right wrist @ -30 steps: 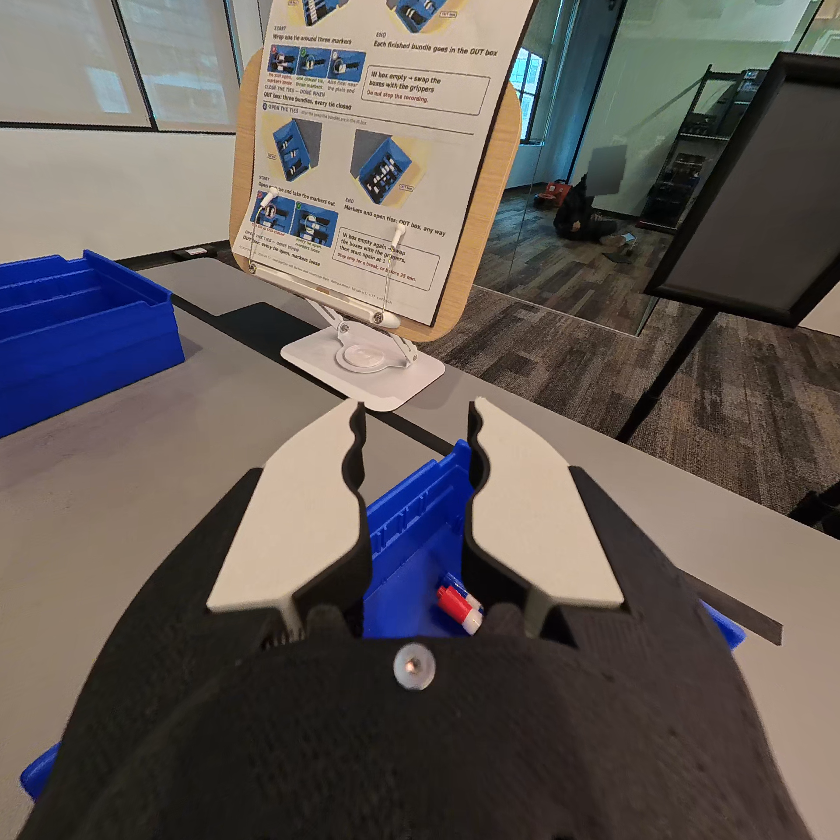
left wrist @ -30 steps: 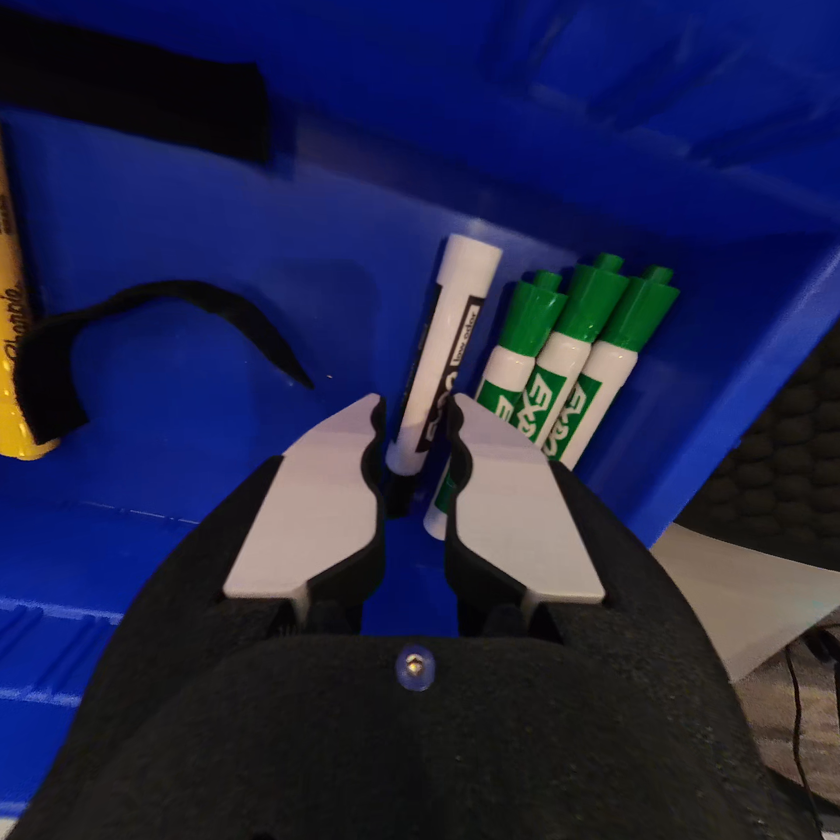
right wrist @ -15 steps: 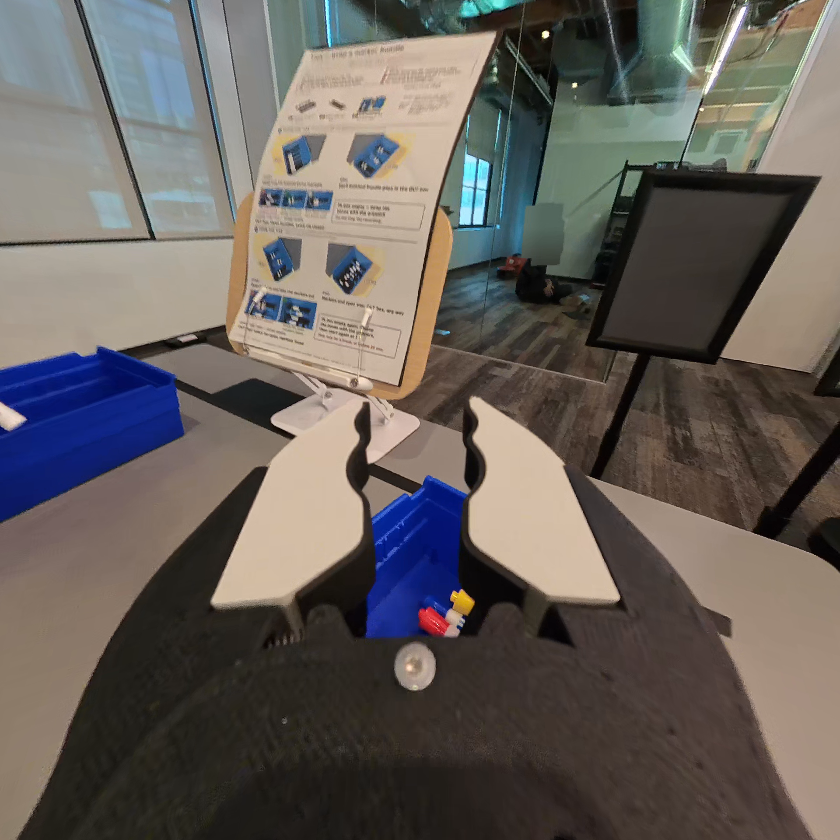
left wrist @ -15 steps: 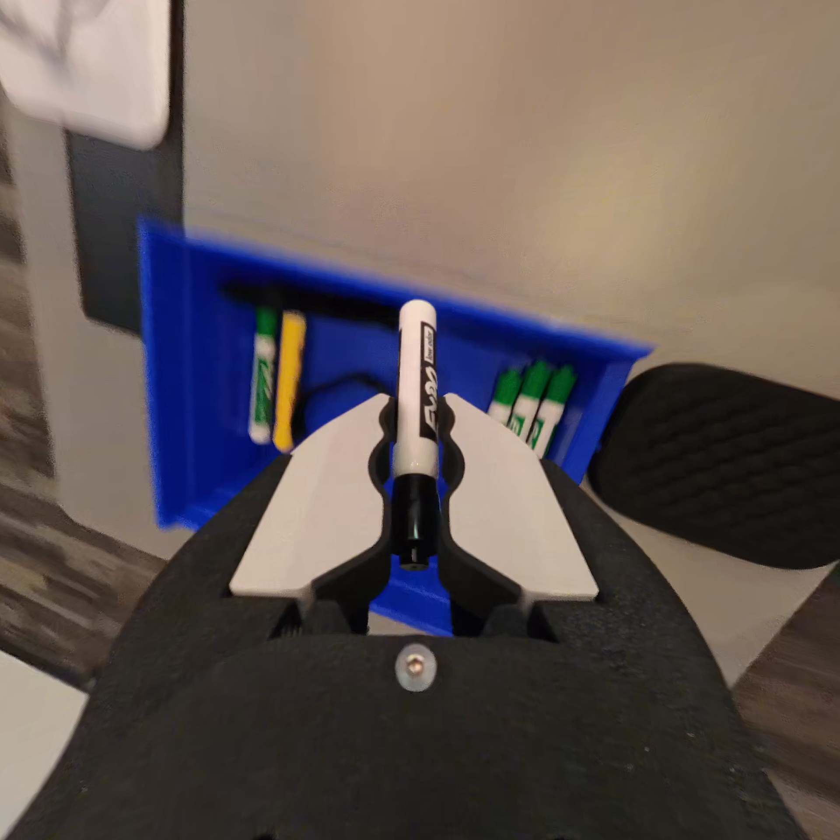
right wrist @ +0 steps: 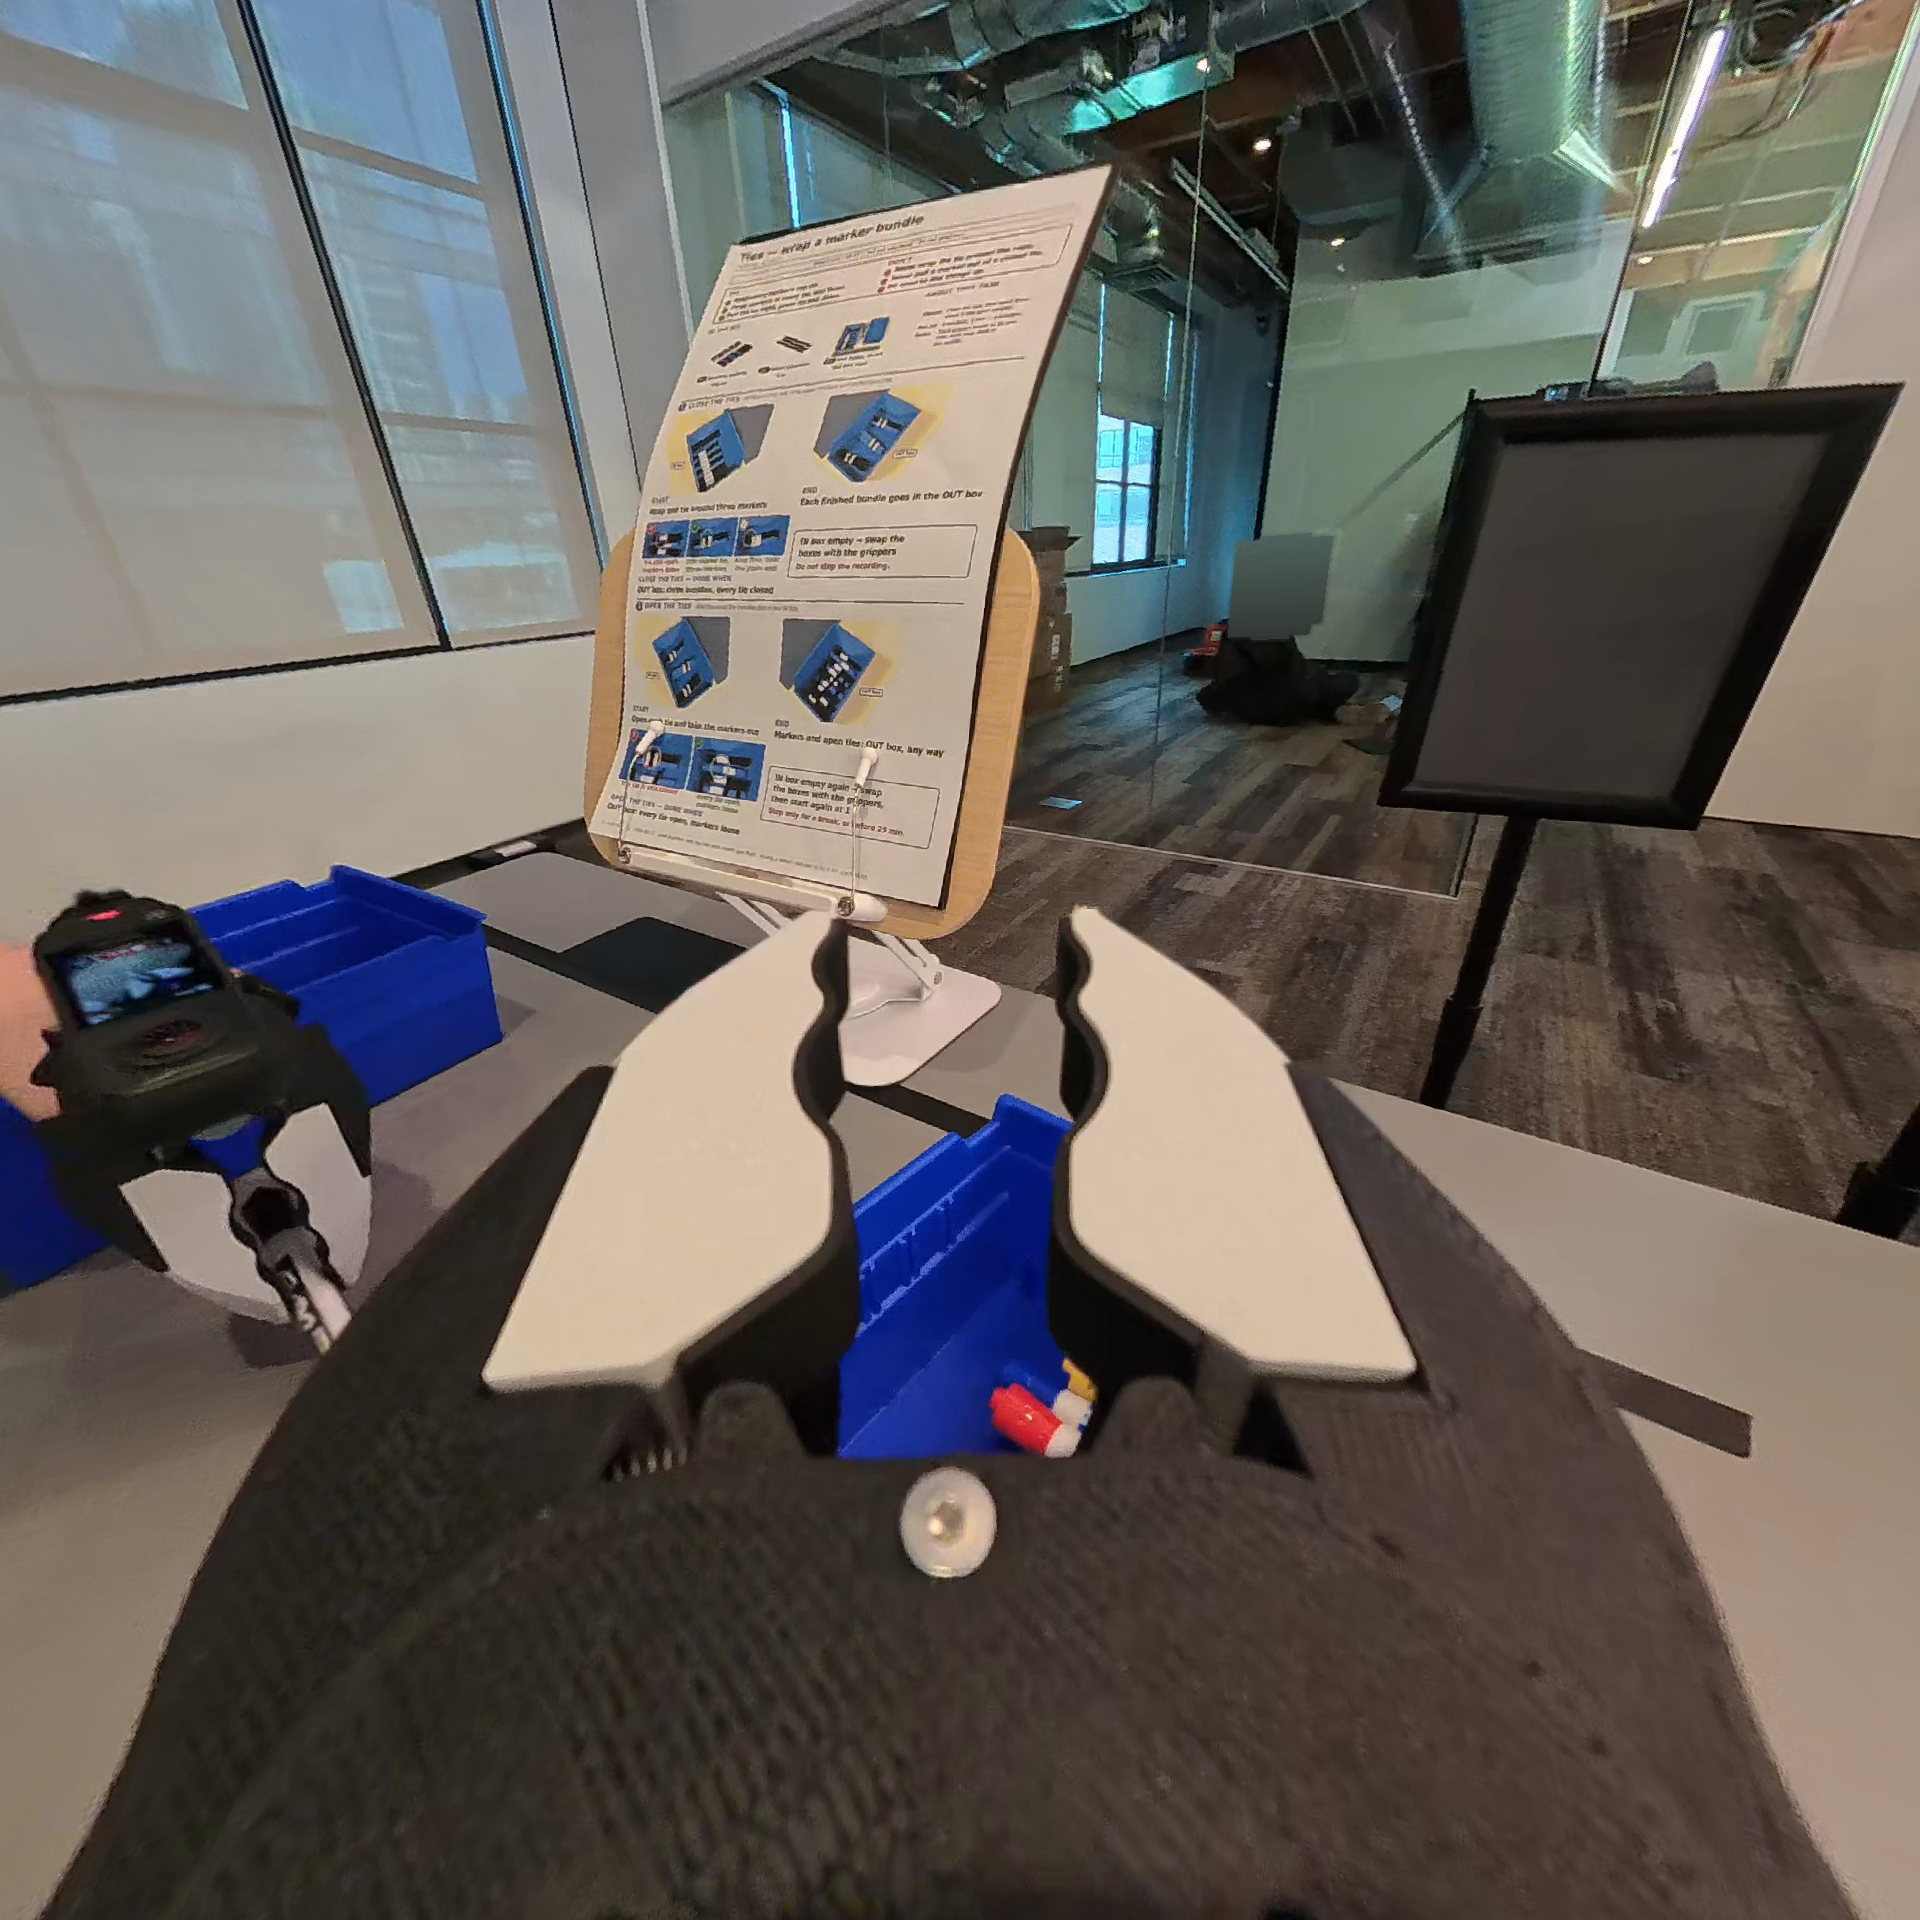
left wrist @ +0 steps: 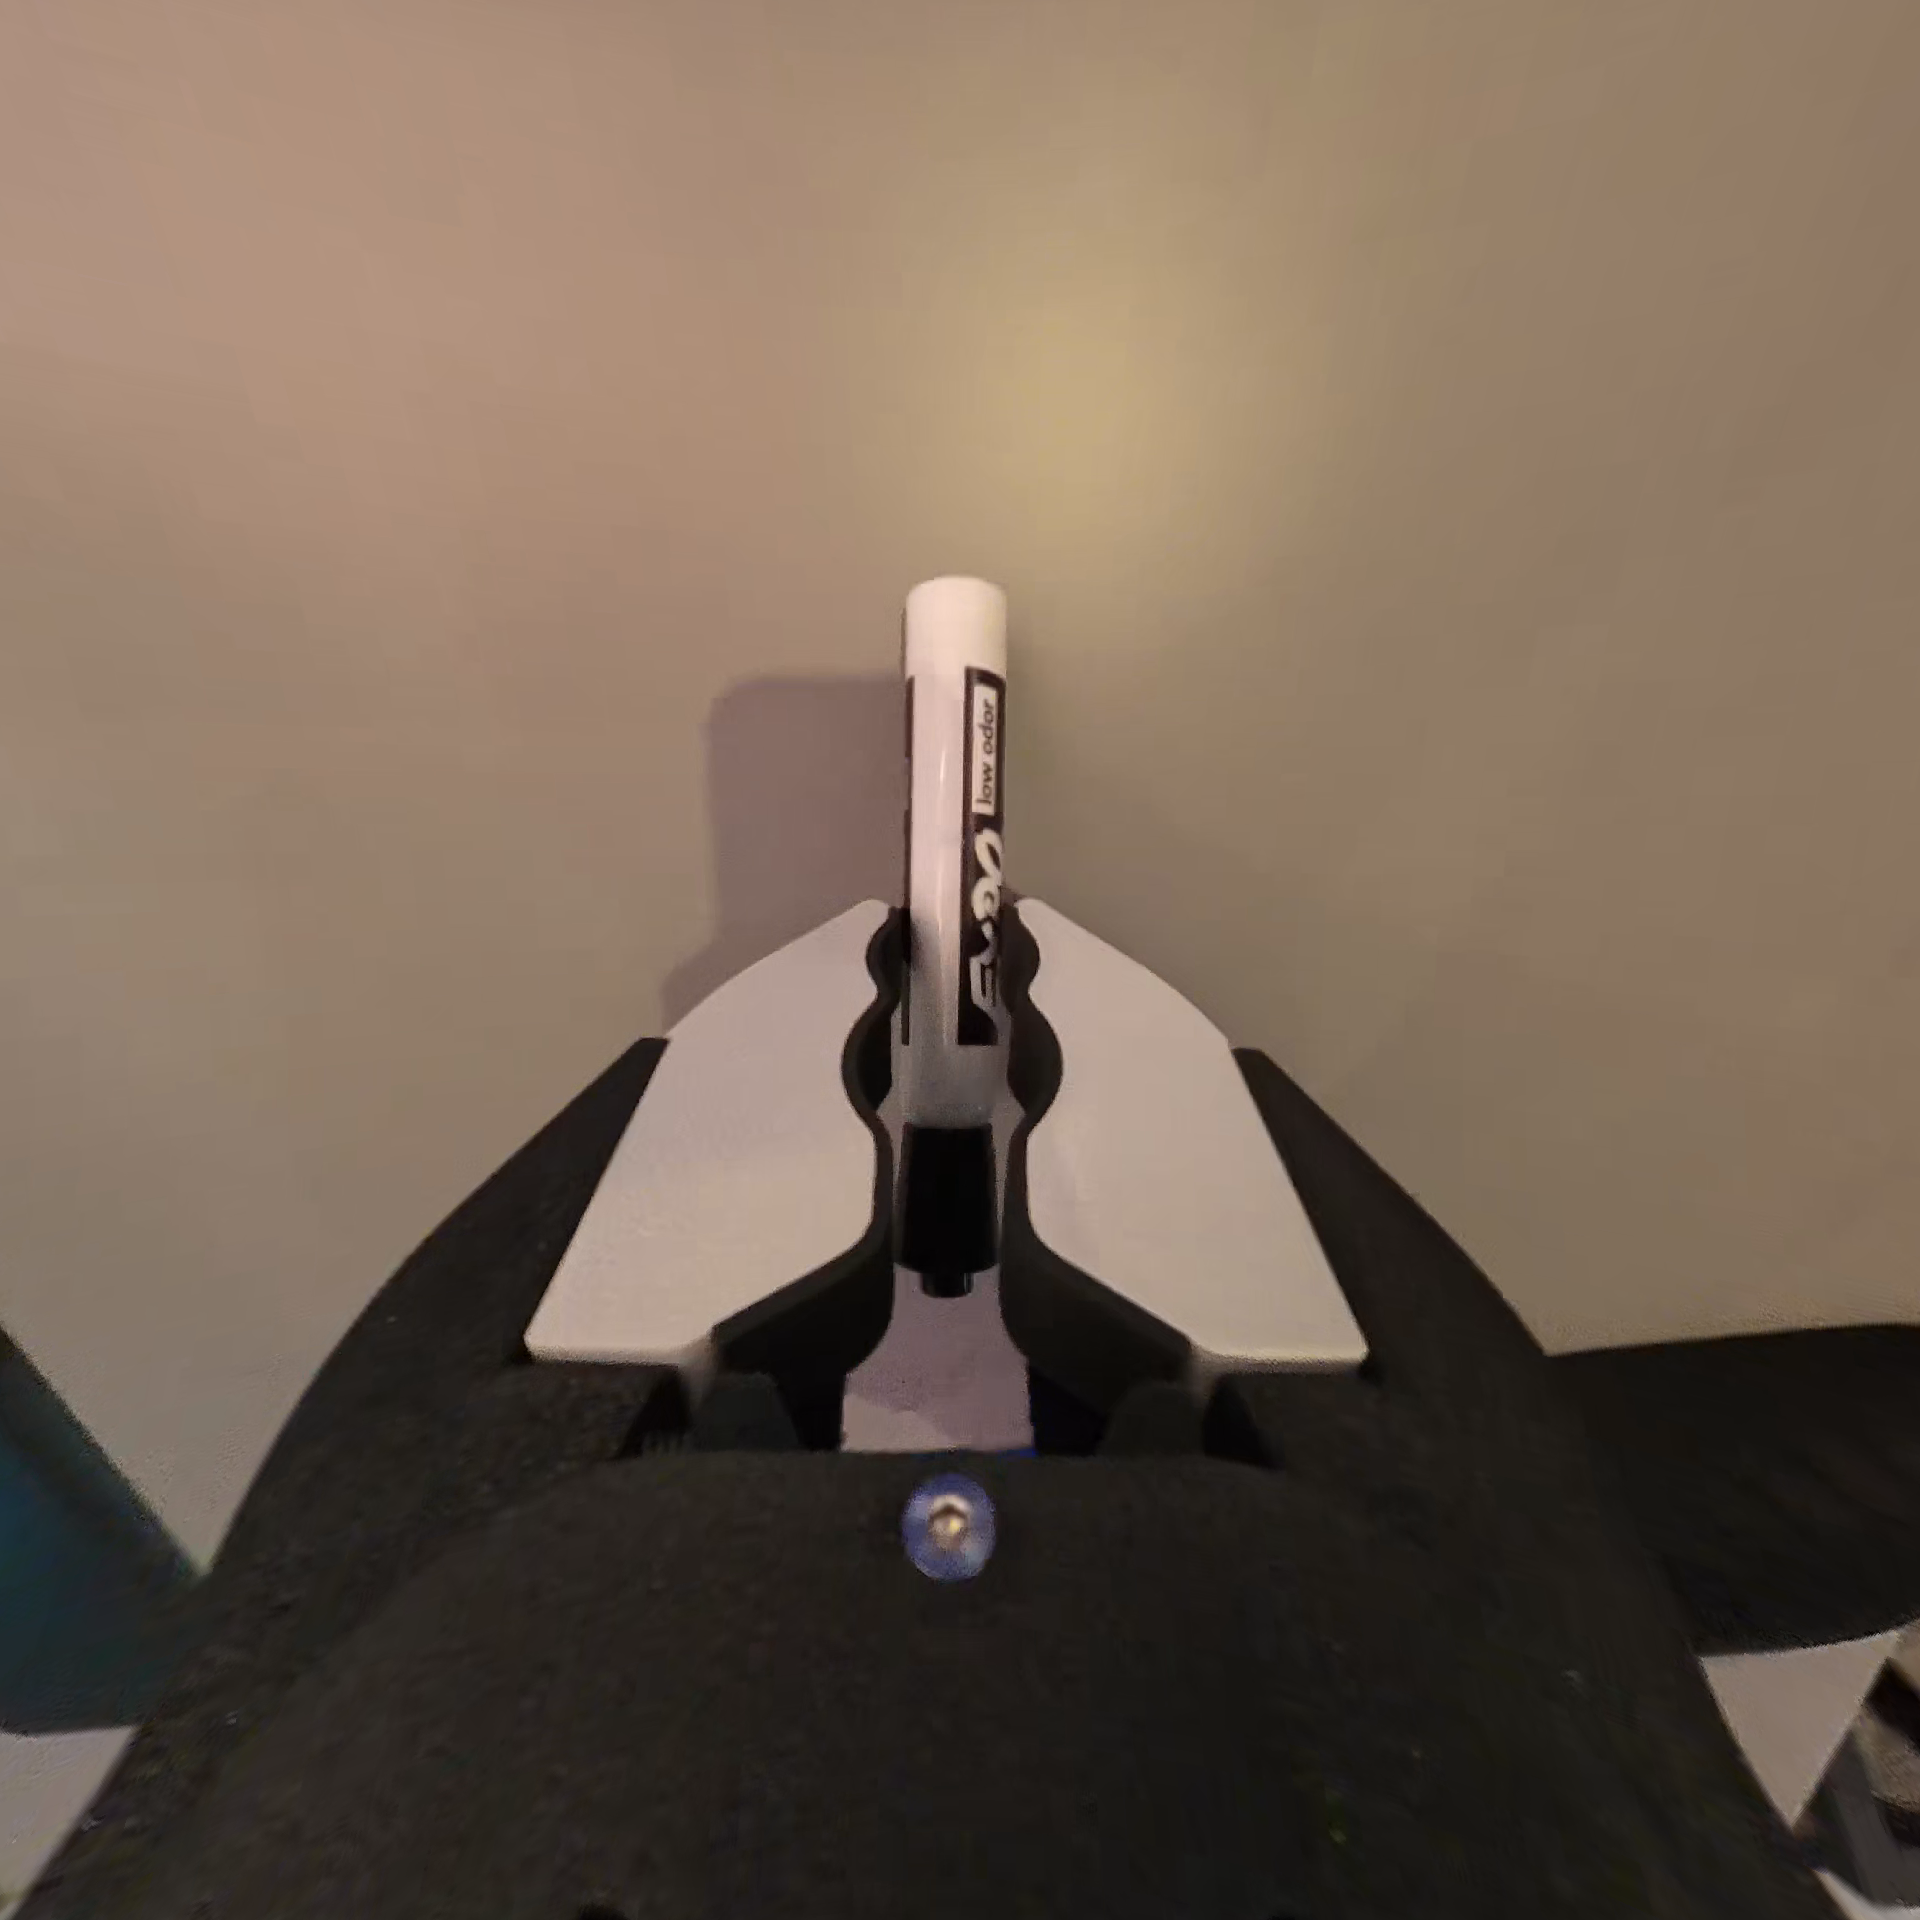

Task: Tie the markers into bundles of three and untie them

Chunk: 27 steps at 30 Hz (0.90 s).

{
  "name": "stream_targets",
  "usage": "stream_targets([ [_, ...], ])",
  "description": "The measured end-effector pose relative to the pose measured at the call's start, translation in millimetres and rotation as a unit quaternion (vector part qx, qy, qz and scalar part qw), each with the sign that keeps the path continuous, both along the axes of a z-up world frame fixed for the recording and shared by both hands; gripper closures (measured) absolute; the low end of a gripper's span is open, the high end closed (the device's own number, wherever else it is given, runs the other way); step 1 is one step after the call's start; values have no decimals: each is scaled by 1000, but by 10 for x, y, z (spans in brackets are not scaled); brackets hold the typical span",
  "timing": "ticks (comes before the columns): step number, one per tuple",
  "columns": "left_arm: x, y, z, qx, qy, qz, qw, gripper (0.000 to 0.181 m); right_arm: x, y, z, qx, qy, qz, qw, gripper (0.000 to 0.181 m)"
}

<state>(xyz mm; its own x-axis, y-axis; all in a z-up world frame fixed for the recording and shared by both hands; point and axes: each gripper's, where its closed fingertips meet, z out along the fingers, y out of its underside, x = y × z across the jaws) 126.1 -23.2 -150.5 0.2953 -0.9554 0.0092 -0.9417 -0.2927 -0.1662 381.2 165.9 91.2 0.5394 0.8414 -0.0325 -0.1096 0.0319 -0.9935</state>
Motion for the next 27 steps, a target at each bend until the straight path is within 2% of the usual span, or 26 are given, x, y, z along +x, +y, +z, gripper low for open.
stream_targets([
  [4, -87, 24, -104, -2, 3, 28, 1000, 164, -11, 43, -53, -14, 10, 13, 1000, 142],
  [7, -60, 16, -111, -10, -21, 41, 999, 150, -28, 66, -101, -20, 2, 14, 1000, 142],
  [9, -117, 35, -30, 0, -20, 56, 998, 146, -25, 69, -100, -20, 5, 16, 1000, 142],
  [11, -232, 38, 199, 24, -21, 79, 996, 147, -9, 62, -79, -22, 13, 19, 999, 142],
  [14, -429, -118, 715, 69, -62, 119, 988, 151, 29, 35, -14, -16, 24, 22, 999, 142],
  [16, -711, -281, 1042, 127, -68, 147, 979, 146, 58, 15, 49, -9, 36, 22, 999, 142],
  [18, -1164, -463, 1235, 185, -42, 193, 963, 148, 72, -16, 118, -4, 53, 28, 998, 142],
  [20, -1601, -721, 1152, 187, -18, 230, 955, 150, 57, -60, 191, 0, 71, 39, 997, 143],
  [23, -2157, -1133, 601, 98, 58, 262, 958, 154, -19, -112, 237, 2, 79, 55, 995, 144],
  [25, -2324, -1261, 265, 55, 83, 260, 960, 155, -83, -124, 220, 4, 63, 54, 997, 144],
  [27, -2318, -1273, 60, 30, 72, 253, 964, 154, -131, -130, 198, 8, 45, 46, 998, 144],
])
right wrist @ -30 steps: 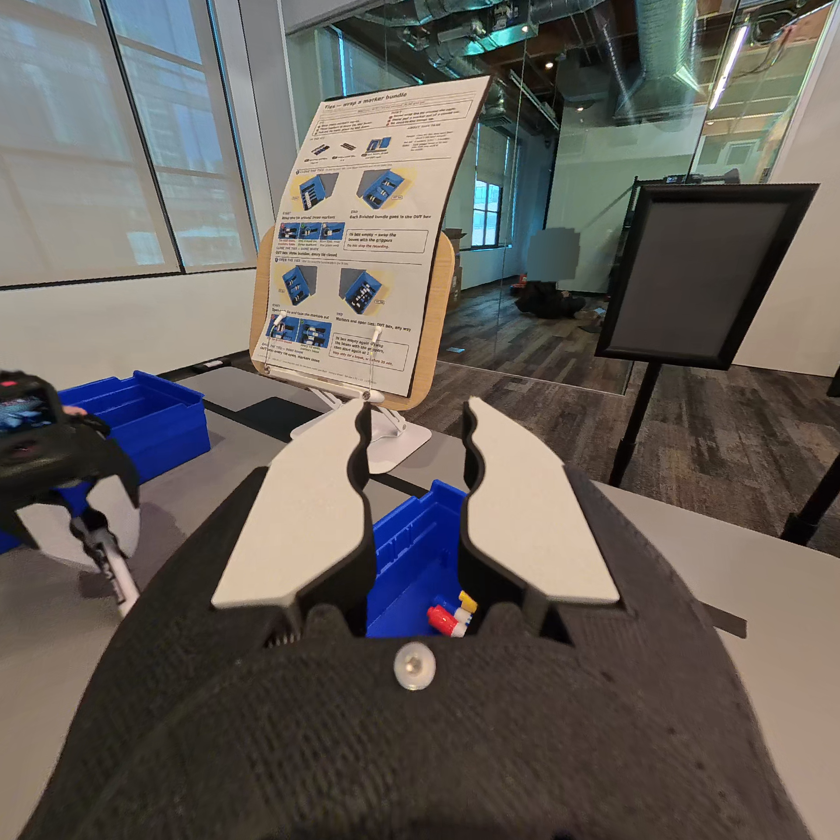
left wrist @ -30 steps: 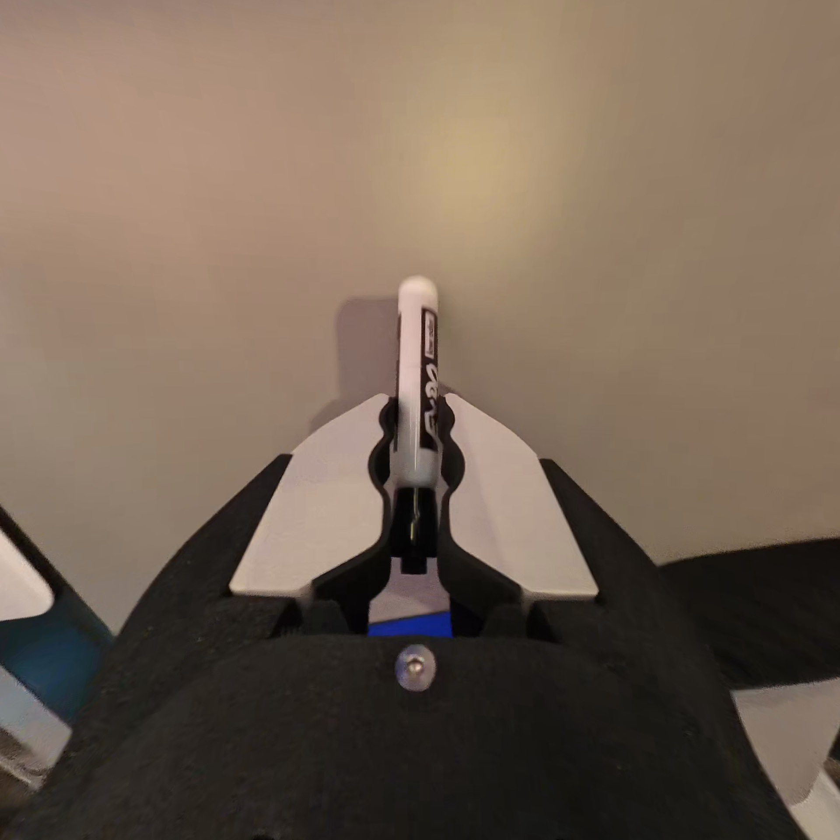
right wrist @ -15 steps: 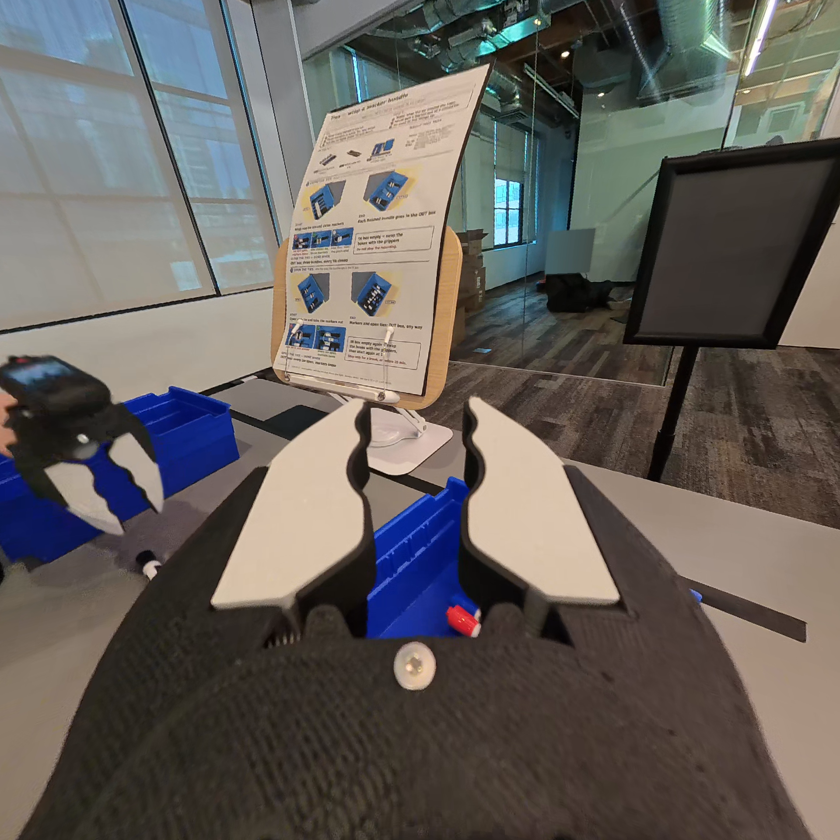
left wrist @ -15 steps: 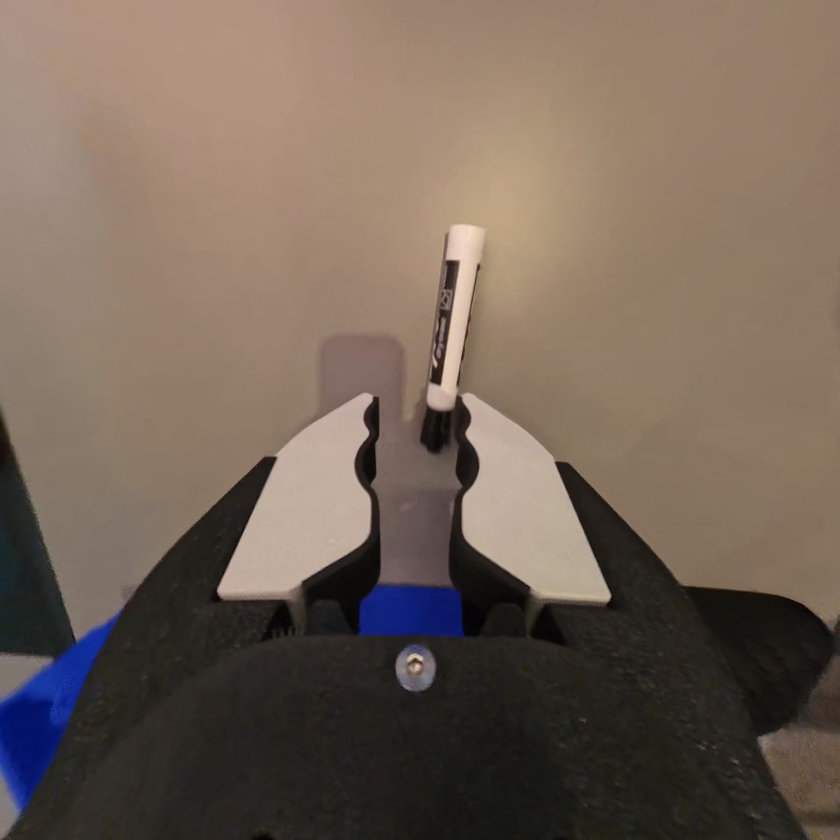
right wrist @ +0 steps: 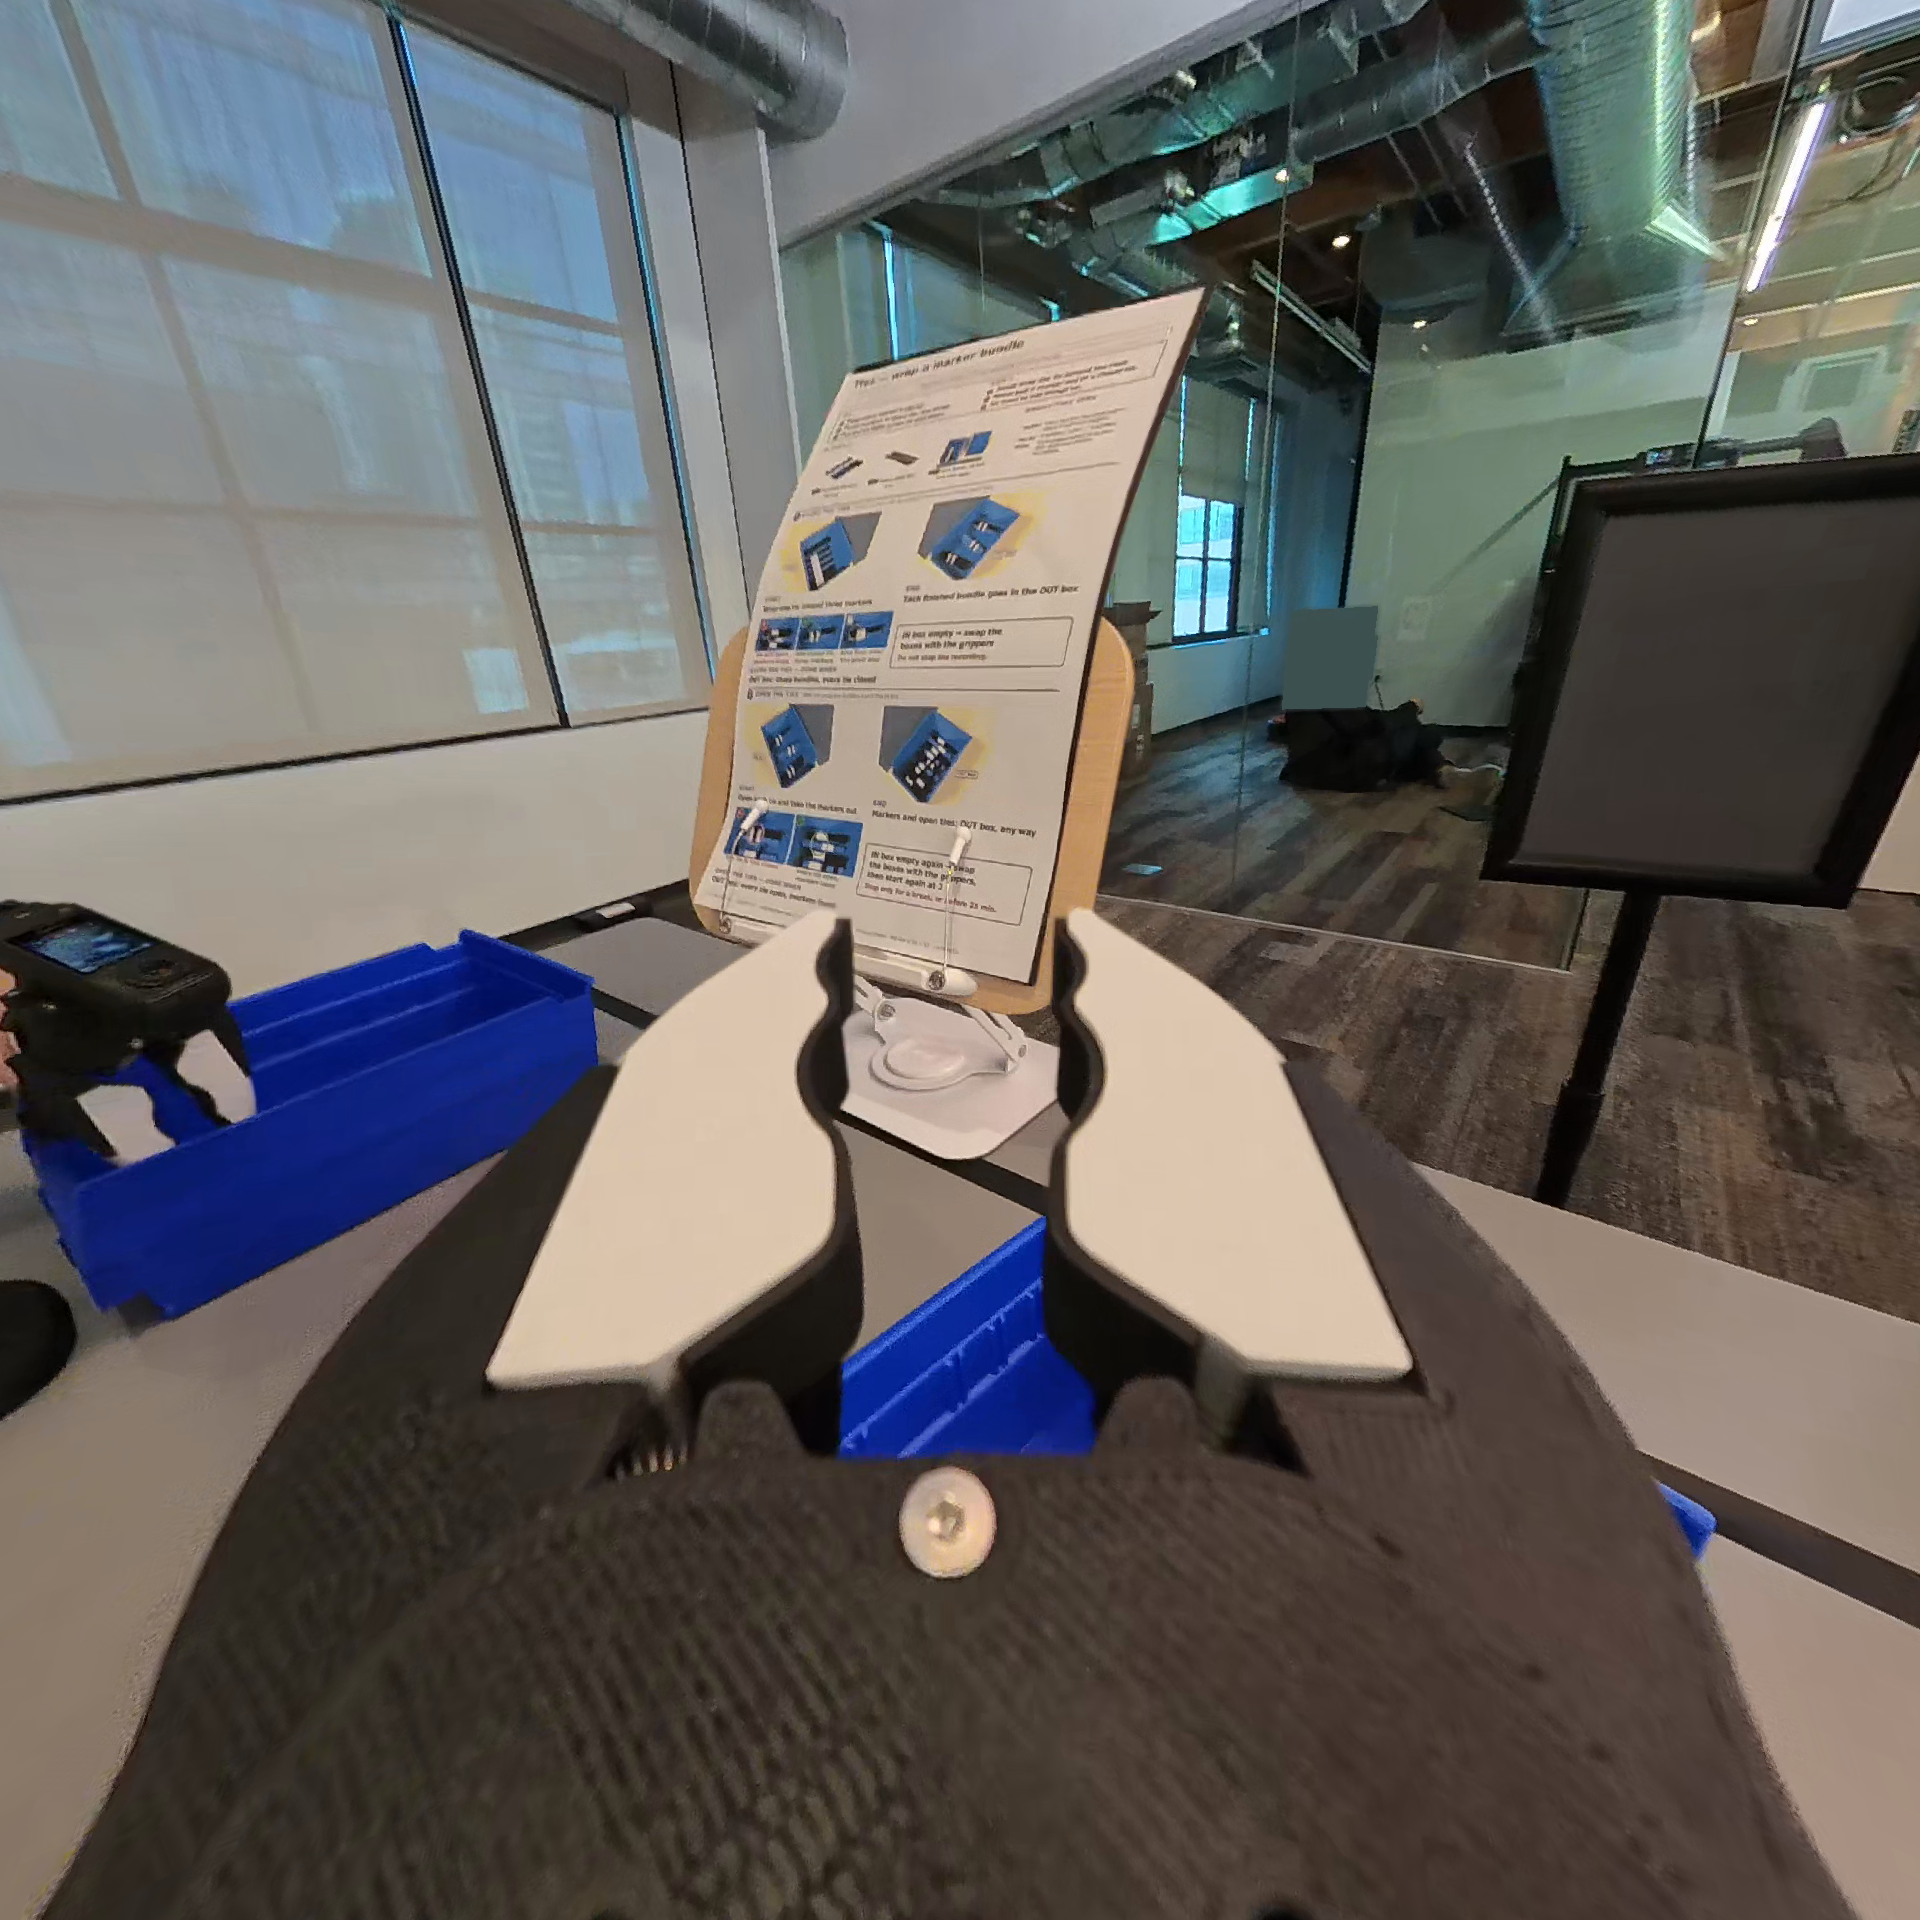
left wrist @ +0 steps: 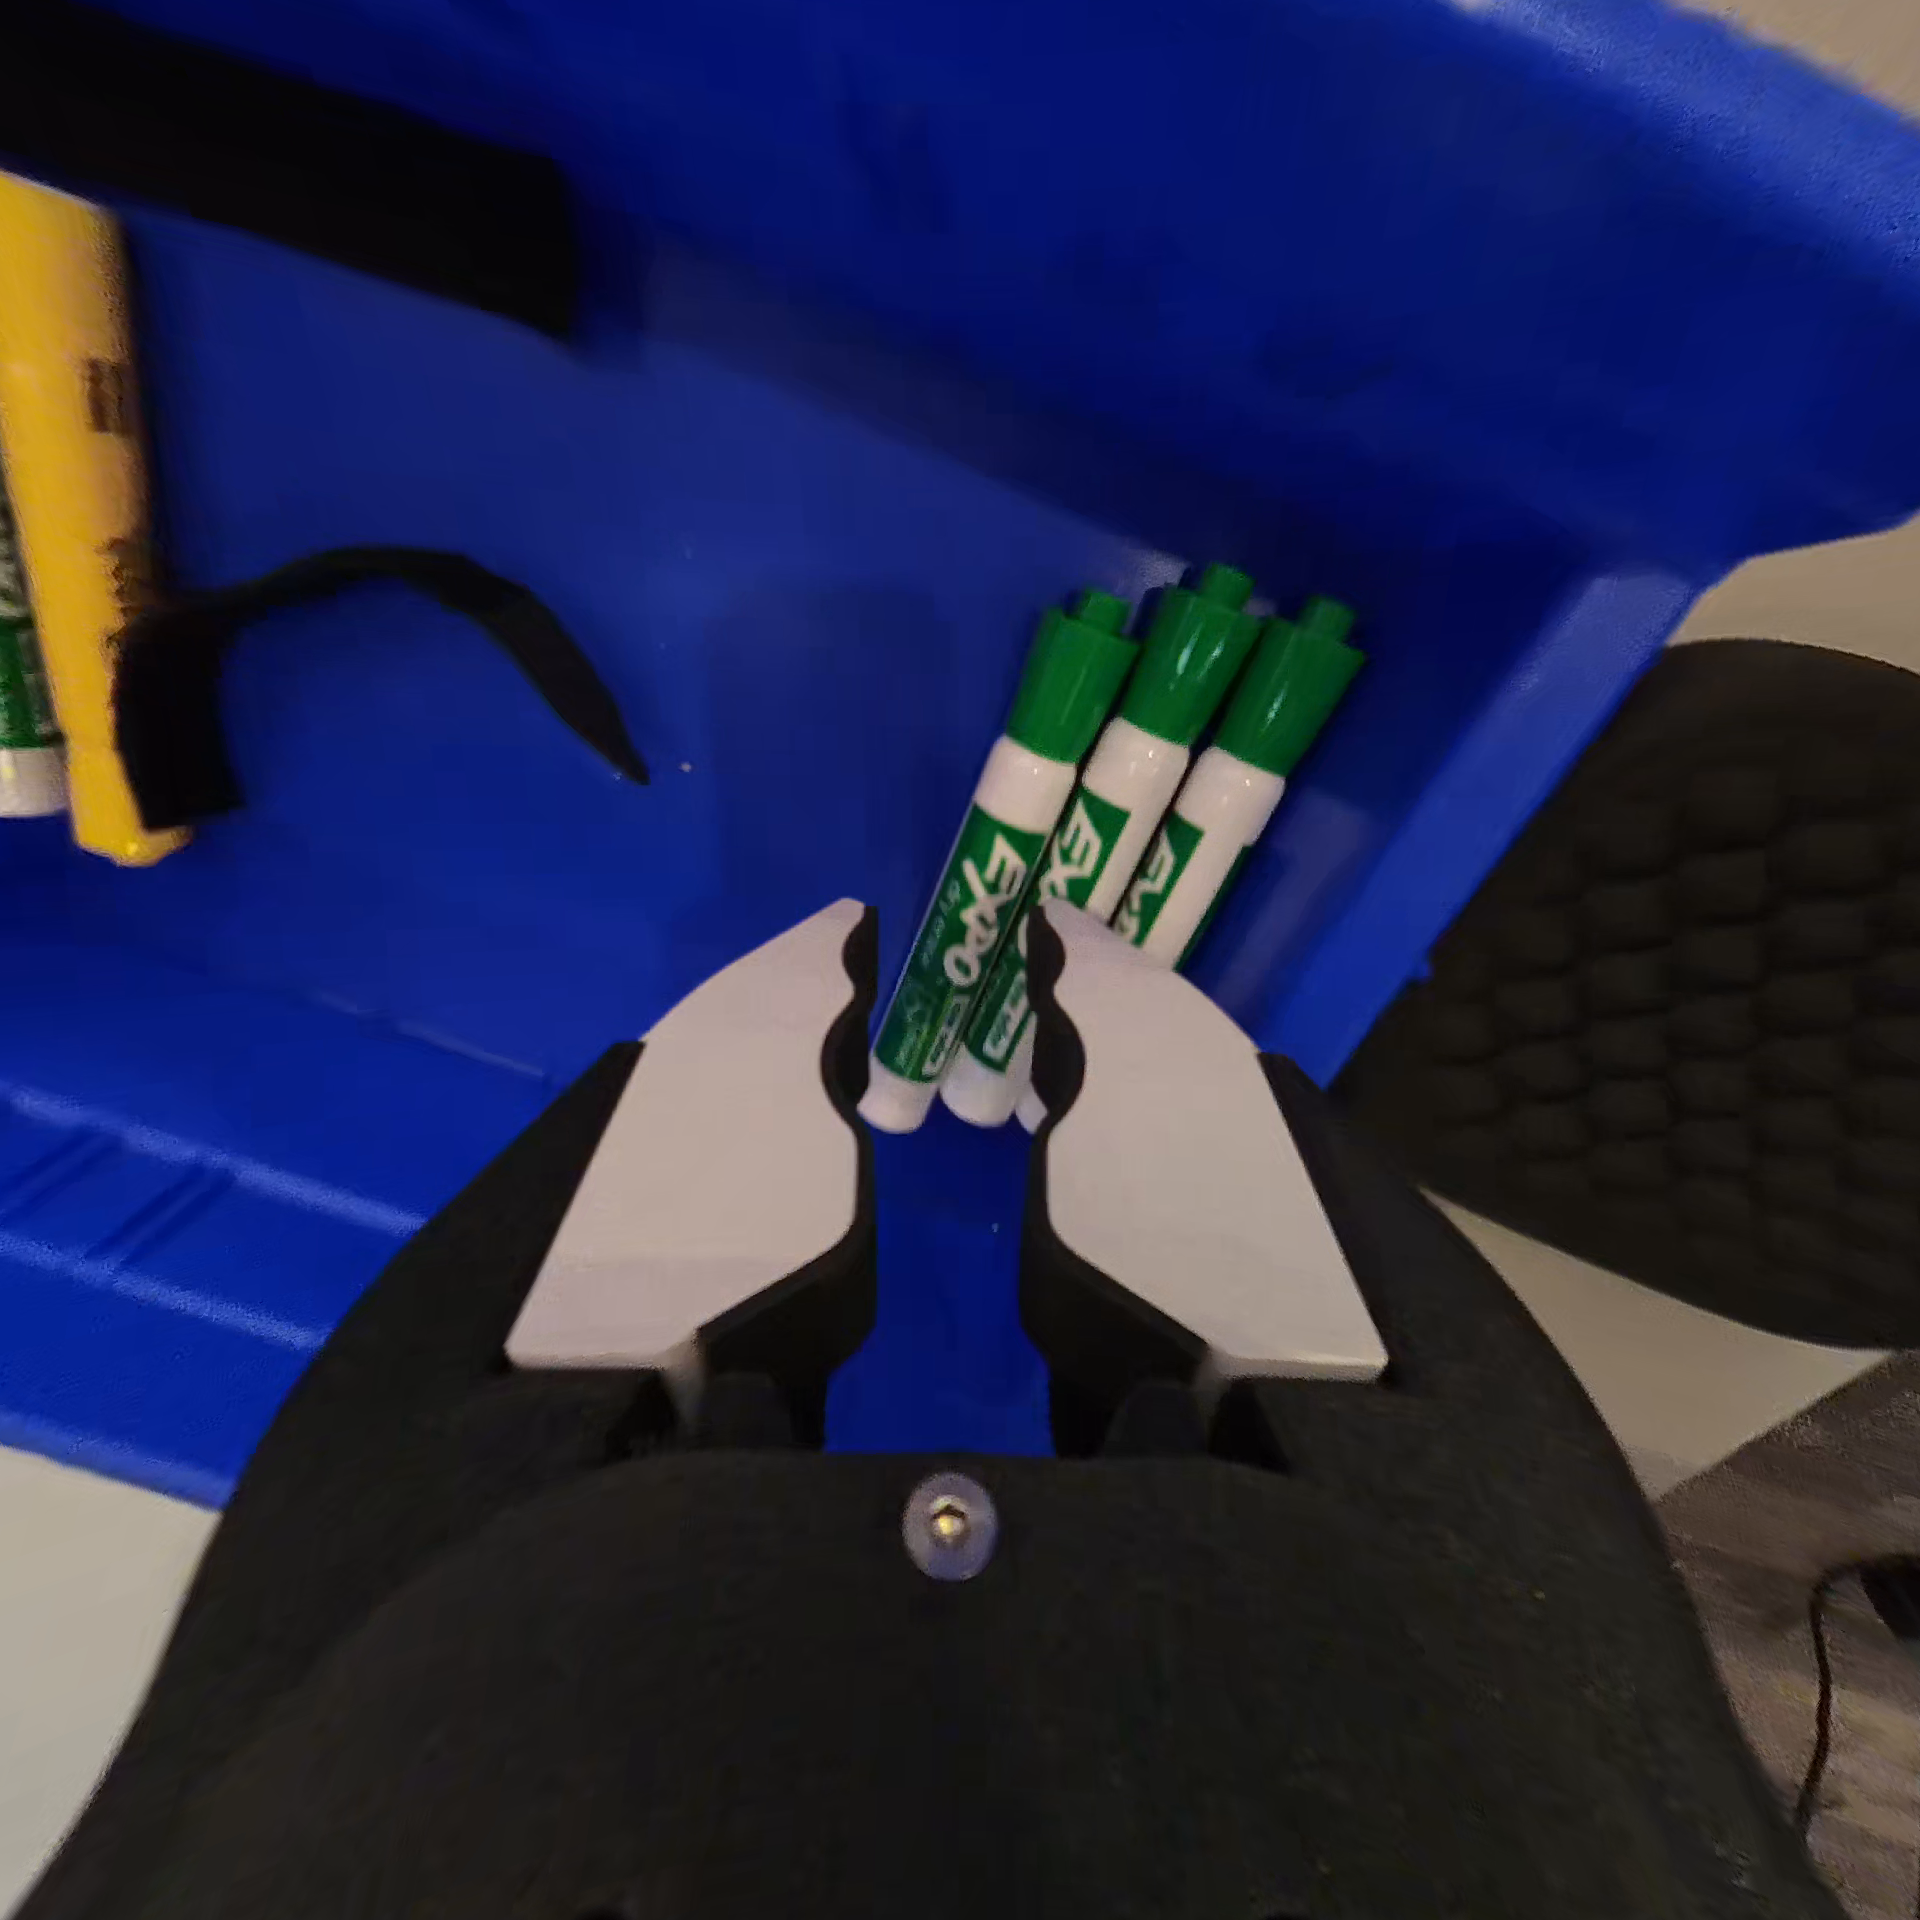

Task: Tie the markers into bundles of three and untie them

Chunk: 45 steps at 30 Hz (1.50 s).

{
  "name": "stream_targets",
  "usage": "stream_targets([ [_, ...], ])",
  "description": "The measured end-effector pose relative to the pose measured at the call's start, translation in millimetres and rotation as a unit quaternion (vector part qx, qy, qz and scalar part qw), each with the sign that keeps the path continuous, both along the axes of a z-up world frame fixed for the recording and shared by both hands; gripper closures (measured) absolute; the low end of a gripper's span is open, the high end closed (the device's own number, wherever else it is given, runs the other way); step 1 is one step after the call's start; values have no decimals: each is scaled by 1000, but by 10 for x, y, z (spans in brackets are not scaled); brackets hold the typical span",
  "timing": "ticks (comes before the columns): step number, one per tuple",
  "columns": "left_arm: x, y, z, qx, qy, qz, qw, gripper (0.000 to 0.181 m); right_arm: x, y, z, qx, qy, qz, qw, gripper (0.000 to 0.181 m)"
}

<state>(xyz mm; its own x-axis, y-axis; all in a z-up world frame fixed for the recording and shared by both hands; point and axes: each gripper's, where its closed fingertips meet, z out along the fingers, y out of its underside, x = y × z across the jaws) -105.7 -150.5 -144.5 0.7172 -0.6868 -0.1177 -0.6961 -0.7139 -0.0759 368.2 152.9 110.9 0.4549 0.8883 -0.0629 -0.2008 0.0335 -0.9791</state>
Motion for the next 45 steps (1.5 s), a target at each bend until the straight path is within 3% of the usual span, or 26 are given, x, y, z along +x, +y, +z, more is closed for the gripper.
stream_targets([
  [8, 91, 130, -294, -18, -9, -57, 998, 162, -81, 18, -111, 2, -45, -20, 999, 144],
  [14, 50, 96, -258, -21, -15, -32, 999, 162, -82, 70, -193, -9, -54, -24, 998, 144],
  [17, -42, 114, 7, 27, -30, 11, 999, 163, -69, 84, -196, -12, -49, -23, 998, 144],
  [21, 15, 208, 643, 134, -92, 55, 985, 163, -65, 92, -188, -15, -41, -19, 999, 144],
  [26, 635, 412, 1473, 255, -165, 58, 951, 163, -99, 66, -150, -11, -39, -12, 999, 144],
  [30, 1487, 616, 1744, 299, -244, 60, 921, 163, -129, 24, -110, -4, -38, -6, 999, 144],
  [34, 2419, 825, 1585, 296, -408, 93, 859, 164, -120, -1, -101, -1, -37, -4, 999, 144],
  [39, 2697, 1119, 1145, 306, -507, 194, 782, 164, -30, -16, -53, -3, -10, 2, 1000, 144],
  [45, 2424, 1145, 687, 332, -451, 261, 786, 164, 51, -1, -29, -7, 9, 5, 1000, 144],
])
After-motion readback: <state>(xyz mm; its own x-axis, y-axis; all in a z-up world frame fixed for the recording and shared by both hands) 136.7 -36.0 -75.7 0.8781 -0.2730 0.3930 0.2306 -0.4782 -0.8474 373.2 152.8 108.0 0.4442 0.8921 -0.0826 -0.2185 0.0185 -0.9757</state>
